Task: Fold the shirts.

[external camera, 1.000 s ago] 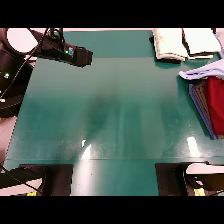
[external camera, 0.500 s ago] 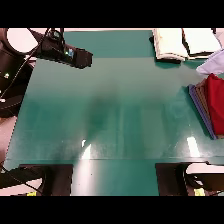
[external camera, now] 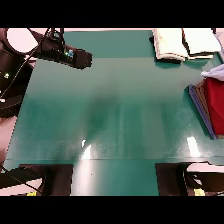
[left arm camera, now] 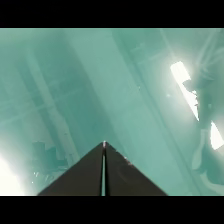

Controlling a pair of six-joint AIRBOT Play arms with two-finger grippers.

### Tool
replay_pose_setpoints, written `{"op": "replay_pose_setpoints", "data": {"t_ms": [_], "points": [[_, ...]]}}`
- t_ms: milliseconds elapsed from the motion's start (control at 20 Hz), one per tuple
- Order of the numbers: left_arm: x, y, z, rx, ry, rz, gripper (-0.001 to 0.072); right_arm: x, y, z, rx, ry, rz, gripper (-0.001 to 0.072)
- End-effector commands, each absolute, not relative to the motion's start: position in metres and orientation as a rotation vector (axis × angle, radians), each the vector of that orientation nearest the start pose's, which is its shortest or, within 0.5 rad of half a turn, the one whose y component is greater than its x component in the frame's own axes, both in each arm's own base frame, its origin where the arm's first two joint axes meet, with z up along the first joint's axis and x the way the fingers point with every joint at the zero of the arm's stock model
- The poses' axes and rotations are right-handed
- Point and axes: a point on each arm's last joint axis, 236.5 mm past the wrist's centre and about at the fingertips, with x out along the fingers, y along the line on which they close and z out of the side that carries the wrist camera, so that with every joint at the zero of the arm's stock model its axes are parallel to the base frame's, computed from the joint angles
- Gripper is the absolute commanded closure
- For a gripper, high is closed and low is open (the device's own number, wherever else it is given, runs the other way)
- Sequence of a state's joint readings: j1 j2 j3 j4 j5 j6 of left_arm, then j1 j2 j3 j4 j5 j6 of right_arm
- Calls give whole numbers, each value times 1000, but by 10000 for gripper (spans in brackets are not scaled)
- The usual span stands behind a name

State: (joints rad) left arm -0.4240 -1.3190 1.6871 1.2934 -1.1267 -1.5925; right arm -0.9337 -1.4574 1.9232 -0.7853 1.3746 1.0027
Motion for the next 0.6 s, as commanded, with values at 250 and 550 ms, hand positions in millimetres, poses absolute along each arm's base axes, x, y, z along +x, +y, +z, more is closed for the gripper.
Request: {"op": "replay_pose_setpoints", "data": {"t_ms": [250,550], "points": [[409,-249,217,-37,790,-598,682,261,-295,148,393,977,-419,693],[409,-249,216,-36,792,-599,683,197,-294,104,573,1052,-584,147]]}}
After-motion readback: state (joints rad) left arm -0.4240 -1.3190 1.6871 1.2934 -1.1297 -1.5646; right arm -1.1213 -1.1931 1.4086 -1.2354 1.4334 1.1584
